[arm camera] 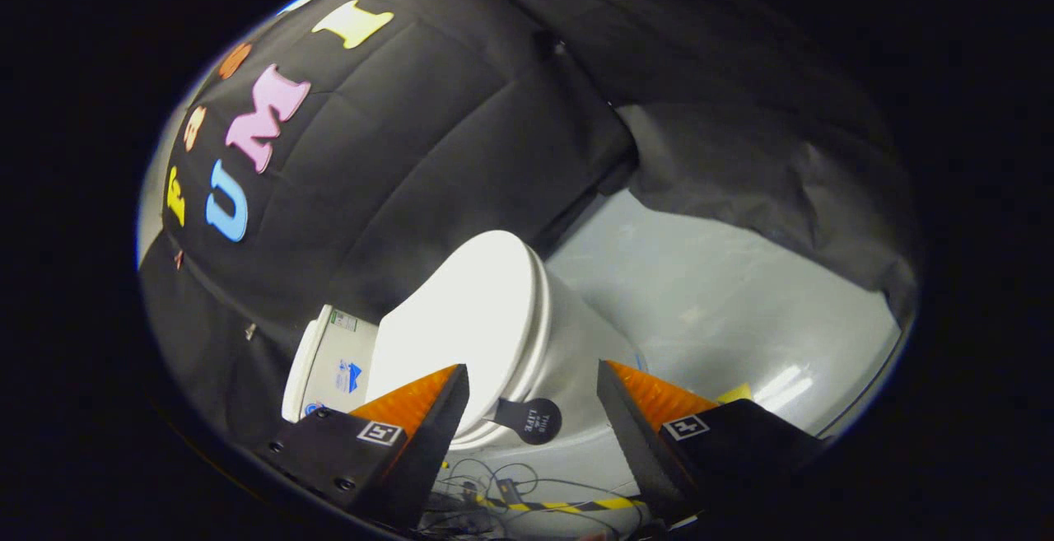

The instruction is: Open the toilet lid.

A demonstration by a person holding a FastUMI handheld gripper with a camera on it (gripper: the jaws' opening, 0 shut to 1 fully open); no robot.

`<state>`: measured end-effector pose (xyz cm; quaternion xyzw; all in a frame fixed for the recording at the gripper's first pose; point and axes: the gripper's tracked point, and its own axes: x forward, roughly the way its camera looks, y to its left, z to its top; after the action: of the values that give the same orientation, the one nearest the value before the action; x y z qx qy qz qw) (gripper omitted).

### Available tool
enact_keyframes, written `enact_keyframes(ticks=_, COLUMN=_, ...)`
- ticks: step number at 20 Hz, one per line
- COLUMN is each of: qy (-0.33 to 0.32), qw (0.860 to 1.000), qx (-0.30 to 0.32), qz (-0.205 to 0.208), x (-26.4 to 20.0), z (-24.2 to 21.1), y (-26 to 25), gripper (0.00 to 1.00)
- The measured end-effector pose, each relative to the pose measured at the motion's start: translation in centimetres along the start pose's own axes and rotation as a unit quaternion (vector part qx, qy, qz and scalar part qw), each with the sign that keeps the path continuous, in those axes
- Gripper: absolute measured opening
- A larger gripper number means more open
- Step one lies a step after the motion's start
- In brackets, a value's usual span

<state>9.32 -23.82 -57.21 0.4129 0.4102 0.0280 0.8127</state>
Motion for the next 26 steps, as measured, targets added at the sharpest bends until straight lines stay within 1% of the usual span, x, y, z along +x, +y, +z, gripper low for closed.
enact_keyframes(ticks=4, qy=0.049, qw=0.995, qx=0.079, qz=0.033, x=1.8, z=-2.6, y=-0.9, gripper=0.99)
enact_keyframes(ticks=6, qy=0.077, qw=0.990, qx=0.109, qz=0.052, x=2.4, z=-4.1, y=-0.6, gripper=0.93)
enact_keyframes(ticks=8, qy=0.094, qw=0.983, qx=0.140, qz=0.073, x=2.9, z=-4.9, y=0.2, gripper=0.94)
enact_keyframes(ticks=9, qy=0.096, qw=0.979, qx=0.158, qz=0.084, x=3.2, z=-4.9, y=0.6, gripper=0.84)
enact_keyframes(ticks=10, qy=0.101, qw=0.974, qx=0.173, qz=0.104, x=3.3, z=-5.1, y=1.4, gripper=0.74)
enact_keyframes(ticks=11, qy=0.110, qw=0.975, qx=0.174, qz=0.083, x=3.7, z=-5.6, y=0.7, gripper=0.59)
enact_keyframes(ticks=12, qy=0.120, qw=0.974, qx=0.173, qz=0.088, x=4.1, z=-6.7, y=0.8, gripper=0.43)
enact_keyframes(ticks=13, qy=0.112, qw=0.974, qx=0.164, qz=0.104, x=5.3, z=-6.7, y=1.9, gripper=0.28)
enact_keyframes(ticks=14, qy=0.101, qw=0.980, qx=0.145, qz=0.091, x=5.3, z=-6.6, y=0.7, gripper=0.21)
enact_keyframes(ticks=15, qy=0.106, qw=0.983, qx=0.119, qz=0.086, x=6.8, z=-7.6, y=1.3, gripper=0.14)
enact_keyframes(ticks=16, qy=0.101, qw=0.987, qx=0.102, qz=0.079, x=6.6, z=-7.3, y=1.3, gripper=0.14)
enact_keyframes(ticks=17, qy=0.103, qw=0.987, qx=0.097, qz=0.074, x=6.4, z=-7.3, y=1.3, gripper=0.14)
enact_keyframes(ticks=18, qy=0.099, qw=0.988, qx=0.093, qz=0.072, x=5.1, z=-6.9, y=0.6, gripper=0.12)
enact_keyframes(ticks=20, qy=0.095, qw=0.990, qx=0.077, qz=0.066, x=4.0, z=-6.1, y=0.9, gripper=0.09)
enact_keyframes(ticks=26, qy=0.074, qw=0.997, qx=0.006, qz=0.023, x=0.7, z=-3.4, y=5.6, gripper=0.09)
